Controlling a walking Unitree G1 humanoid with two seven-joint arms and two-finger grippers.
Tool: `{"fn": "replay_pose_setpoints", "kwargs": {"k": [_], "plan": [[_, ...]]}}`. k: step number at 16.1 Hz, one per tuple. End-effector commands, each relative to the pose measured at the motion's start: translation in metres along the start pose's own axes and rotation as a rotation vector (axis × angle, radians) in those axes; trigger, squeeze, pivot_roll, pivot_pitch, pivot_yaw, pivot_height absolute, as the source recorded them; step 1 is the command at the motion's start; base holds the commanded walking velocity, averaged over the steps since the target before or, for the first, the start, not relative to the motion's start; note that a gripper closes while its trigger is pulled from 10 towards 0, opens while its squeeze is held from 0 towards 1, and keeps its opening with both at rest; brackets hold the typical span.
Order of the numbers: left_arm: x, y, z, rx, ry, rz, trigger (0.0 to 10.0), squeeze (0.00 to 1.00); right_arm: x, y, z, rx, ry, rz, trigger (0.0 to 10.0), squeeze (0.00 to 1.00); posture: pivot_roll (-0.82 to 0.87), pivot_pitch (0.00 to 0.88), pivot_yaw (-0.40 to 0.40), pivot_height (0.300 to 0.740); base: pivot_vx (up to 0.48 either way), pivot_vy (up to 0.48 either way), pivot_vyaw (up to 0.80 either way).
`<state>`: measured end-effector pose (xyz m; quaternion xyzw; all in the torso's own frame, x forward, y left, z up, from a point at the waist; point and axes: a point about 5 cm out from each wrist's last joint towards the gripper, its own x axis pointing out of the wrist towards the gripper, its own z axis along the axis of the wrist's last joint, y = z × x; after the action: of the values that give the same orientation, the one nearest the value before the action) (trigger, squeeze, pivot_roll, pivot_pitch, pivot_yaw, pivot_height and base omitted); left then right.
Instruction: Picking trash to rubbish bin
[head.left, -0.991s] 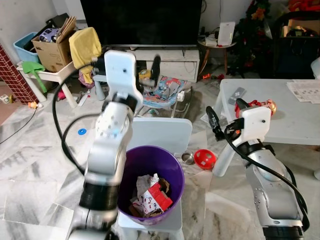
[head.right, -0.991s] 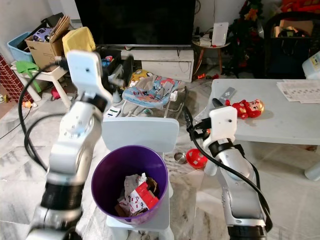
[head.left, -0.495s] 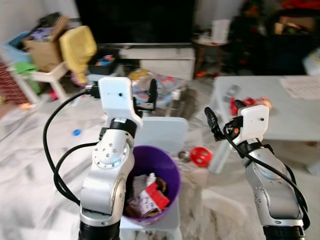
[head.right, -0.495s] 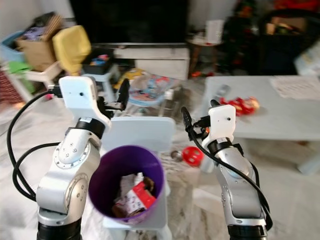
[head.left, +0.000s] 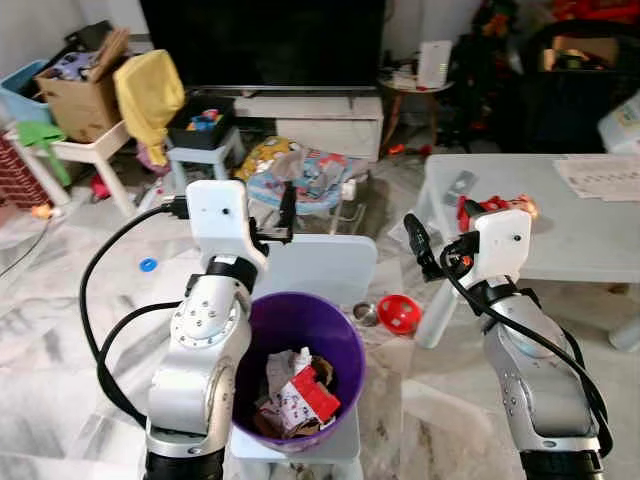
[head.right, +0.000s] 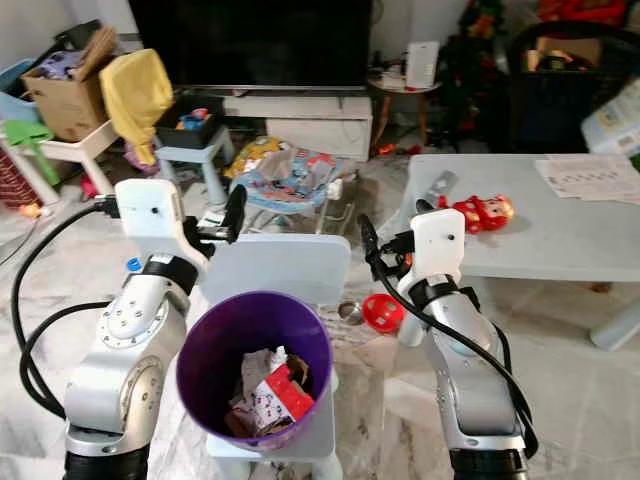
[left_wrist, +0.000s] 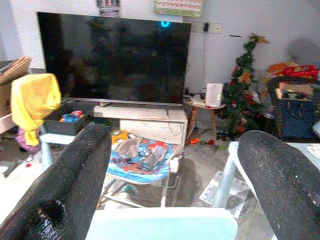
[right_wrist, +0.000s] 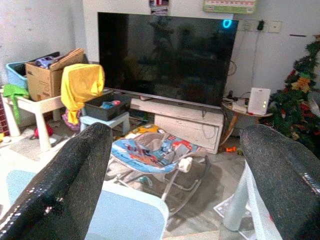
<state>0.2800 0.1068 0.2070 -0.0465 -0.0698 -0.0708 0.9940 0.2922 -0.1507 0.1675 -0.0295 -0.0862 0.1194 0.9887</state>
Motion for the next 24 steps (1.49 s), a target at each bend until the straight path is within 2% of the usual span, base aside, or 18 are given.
{"fn": "replay_pose_setpoints", "kwargs": {"k": [1, 2, 4, 6, 7, 11, 15, 18, 20, 21, 22, 23, 24], "plan": [[0.000, 0.001, -0.004, 0.000, 0.005, -0.015, 10.0, 0.00, 0.002, 0.001, 0.002, 0.002, -0.004, 0.002, 10.0, 0.00, 0.01, 0.000, 0.018, 0.740, 0.000, 0.000, 0.00], [0.000, 0.007, -0.011, 0.029, 0.013, -0.001, 10.0, 0.00, 0.002, 0.001, 0.001, 0.002, -0.005, -0.002, 10.0, 0.00, 0.01, 0.000, 0.019, 0.740, 0.000, 0.000, 0.00], [-0.004, 0.035, -0.028, 0.070, 0.014, 0.033, 10.0, 0.00, -0.001, 0.000, -0.002, -0.045, -0.028, 0.004, 10.0, 0.00, 0.01, 0.000, 0.019, 0.740, 0.000, 0.000, 0.00], [-0.011, 0.069, -0.049, 0.135, 0.018, 0.130, 10.0, 0.00, -0.008, 0.000, -0.012, -0.090, -0.024, 0.002, 10.0, 0.00, 0.01, 0.000, 0.020, 0.740, 0.000, 0.000, 0.00], [-0.014, 0.076, -0.055, 0.143, 0.026, 0.145, 10.0, 0.00, -0.010, 0.000, -0.014, -0.082, -0.019, -0.005, 10.0, 0.00, 0.01, 0.000, 0.021, 0.740, 0.000, 0.000, 0.00], [-0.013, 0.078, -0.062, 0.164, 0.001, 0.146, 10.0, 0.00, -0.009, 0.003, -0.018, -0.044, -0.017, -0.018, 10.0, 0.00, 0.01, 0.000, 0.017, 0.740, 0.000, 0.000, 0.00], [-0.006, 0.068, -0.055, 0.080, -0.012, 0.094, 10.0, 0.00, -0.005, 0.001, -0.017, 0.012, -0.008, -0.056, 10.0, 0.00, 0.01, 0.000, 0.010, 0.740, 0.000, 0.000, 0.00], [-0.009, 0.066, -0.051, 0.090, -0.047, 0.061, 10.0, 0.00, -0.004, -0.003, -0.016, 0.028, -0.007, -0.106, 10.0, 0.00, 0.01, 0.000, 0.008, 0.740, 0.000, 0.000, 0.00], [-0.012, 0.071, -0.055, 0.141, -0.064, 0.074, 10.0, 0.00, -0.003, -0.004, -0.021, 0.060, 0.015, -0.130, 10.0, 0.00, 0.01, 0.000, 0.006, 0.740, 0.000, 0.000, 0.00], [-0.014, 0.074, -0.061, 0.144, -0.050, 0.081, 10.0, 0.00, -0.003, -0.005, -0.025, 0.043, 0.030, -0.143, 10.0, 0.00, 0.01, 0.000, 0.006, 0.740, 0.000, 0.000, 0.00], [-0.016, 0.078, -0.070, 0.136, -0.006, 0.132, 10.0, 0.00, -0.003, -0.004, -0.029, 0.040, 0.066, -0.147, 10.0, 0.00, 0.01, 0.000, 0.006, 0.740, 0.000, 0.000, 0.00], [-0.017, 0.076, -0.075, 0.064, 0.040, 0.104, 10.0, 0.00, -0.004, -0.003, -0.032, 0.029, 0.082, -0.147, 10.0, 0.00, 0.01, 0.000, 0.006, 0.740, 0.000, 0.000, 0.00], [-0.019, 0.072, -0.076, 0.049, 0.038, 0.082, 10.0, 0.00, -0.004, -0.003, -0.034, 0.013, 0.094, -0.161, 10.0, 0.00, 0.01, 0.000, 0.005, 0.740, 0.000, 0.000, 0.00]]}}
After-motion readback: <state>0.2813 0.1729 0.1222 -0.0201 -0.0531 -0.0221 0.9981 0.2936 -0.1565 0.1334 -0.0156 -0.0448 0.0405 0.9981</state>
